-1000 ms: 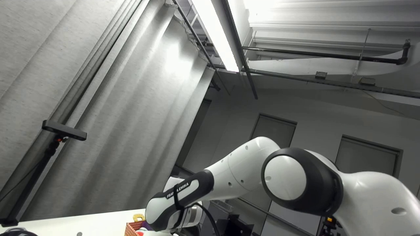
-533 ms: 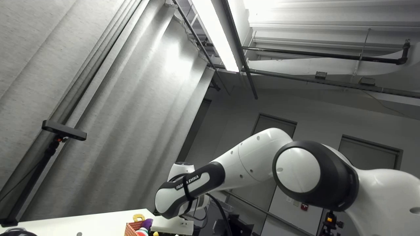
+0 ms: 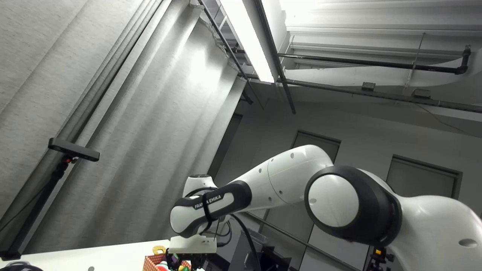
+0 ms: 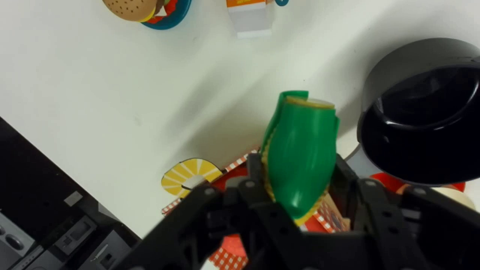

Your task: Put a plush toy in the black pot

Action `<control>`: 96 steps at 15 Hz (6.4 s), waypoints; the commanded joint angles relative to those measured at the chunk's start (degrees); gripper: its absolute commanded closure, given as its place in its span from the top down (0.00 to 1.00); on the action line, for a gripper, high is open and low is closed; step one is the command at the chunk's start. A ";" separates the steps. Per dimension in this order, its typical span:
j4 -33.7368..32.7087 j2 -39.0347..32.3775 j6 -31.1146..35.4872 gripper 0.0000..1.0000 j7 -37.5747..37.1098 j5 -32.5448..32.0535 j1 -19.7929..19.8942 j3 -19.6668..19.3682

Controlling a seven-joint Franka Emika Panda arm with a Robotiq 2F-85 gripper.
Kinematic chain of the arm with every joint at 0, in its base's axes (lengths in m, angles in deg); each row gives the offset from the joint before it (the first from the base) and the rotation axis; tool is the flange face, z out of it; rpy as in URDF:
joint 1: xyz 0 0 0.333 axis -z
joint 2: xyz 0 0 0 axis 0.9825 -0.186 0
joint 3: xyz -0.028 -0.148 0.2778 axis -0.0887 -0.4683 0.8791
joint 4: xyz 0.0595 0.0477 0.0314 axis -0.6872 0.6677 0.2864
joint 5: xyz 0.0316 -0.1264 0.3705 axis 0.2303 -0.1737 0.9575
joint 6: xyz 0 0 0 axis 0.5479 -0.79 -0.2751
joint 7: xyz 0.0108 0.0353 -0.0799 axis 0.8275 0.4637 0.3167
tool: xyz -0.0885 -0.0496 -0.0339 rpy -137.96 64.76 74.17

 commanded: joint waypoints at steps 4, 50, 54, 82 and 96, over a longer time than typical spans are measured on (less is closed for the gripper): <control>-10.57 -6.23 -4.02 0.20 4.68 -1.95 1.73 1.54; -20.03 -16.36 -4.11 1.00 21.10 1.43 4.62 8.70; -18.82 -14.83 -5.15 1.00 19.65 1.58 4.43 8.11; 26.69 7.56 9.90 1.00 12.21 1.45 3.73 5.34; 25.96 5.49 13.81 1.00 16.55 9.48 8.27 5.34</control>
